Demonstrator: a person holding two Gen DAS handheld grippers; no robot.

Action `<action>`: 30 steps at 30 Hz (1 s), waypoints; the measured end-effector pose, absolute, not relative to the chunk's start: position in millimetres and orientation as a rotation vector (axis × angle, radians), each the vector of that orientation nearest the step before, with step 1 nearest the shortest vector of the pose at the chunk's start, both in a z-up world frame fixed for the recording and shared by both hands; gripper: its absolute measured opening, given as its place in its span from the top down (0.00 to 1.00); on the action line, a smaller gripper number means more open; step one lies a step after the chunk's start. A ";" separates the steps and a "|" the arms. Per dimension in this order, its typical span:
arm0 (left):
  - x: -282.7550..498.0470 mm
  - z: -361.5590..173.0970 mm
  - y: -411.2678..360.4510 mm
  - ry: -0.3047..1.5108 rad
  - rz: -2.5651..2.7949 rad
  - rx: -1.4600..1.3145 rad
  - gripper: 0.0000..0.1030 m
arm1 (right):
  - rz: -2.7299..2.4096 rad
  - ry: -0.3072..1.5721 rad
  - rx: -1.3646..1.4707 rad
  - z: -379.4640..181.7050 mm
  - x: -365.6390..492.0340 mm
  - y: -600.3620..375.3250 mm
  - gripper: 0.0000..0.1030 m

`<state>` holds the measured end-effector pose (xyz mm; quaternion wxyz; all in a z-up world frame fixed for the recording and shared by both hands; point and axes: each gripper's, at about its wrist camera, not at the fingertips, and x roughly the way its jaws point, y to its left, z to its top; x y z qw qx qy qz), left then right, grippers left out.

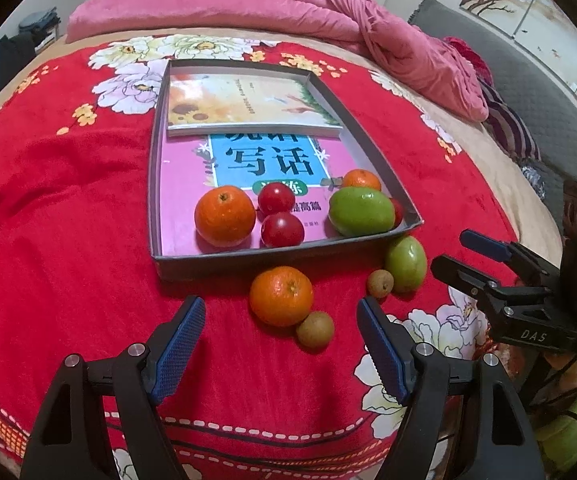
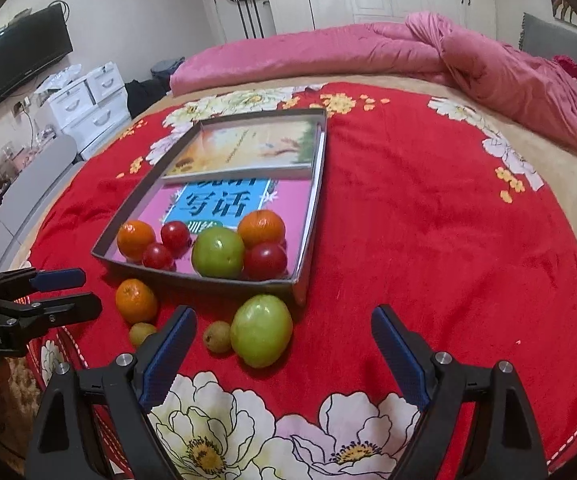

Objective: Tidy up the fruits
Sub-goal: 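Grasp a tangerine with the left tool while the right tool grasps a pale green pear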

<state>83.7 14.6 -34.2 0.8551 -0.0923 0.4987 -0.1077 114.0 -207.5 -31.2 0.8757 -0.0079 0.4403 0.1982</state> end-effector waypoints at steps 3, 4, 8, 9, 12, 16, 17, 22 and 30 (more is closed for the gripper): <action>84.6 -39.6 13.9 1.058 -0.220 -0.190 0.23 | 0.418 0.941 -0.029 -37.2 113.9 -204.1 0.16; 85.4 -41.7 13.9 1.061 -0.220 -0.191 0.23 | 0.420 0.947 -0.030 -38.8 114.6 -203.1 0.20; 89.8 -49.5 14.0 1.069 -0.206 -0.192 0.23 | 0.440 0.979 -0.003 -46.0 118.9 -201.2 0.33; 90.8 -51.0 14.8 1.065 -0.203 -0.200 0.23 | 0.447 0.986 0.006 -47.5 121.0 -201.0 0.37; 94.9 -55.8 16.4 1.077 -0.210 -0.222 0.23 | 0.459 1.024 0.042 -55.4 126.8 -200.5 0.48; 98.6 -58.4 14.5 1.074 -0.219 -0.226 0.23 | 0.473 1.070 0.073 -65.7 131.7 -198.6 0.55; 99.8 -58.9 13.9 1.074 -0.221 -0.227 0.24 | 0.477 1.076 0.076 -67.4 132.3 -197.6 0.56; 105.8 -62.8 7.4 1.080 -0.235 -0.222 0.37 | 0.489 1.076 0.063 -69.8 135.4 -192.1 0.59; 112.6 -70.6 -4.3 1.095 -0.227 -0.149 0.57 | 0.515 1.009 0.039 -53.6 126.2 -190.4 0.59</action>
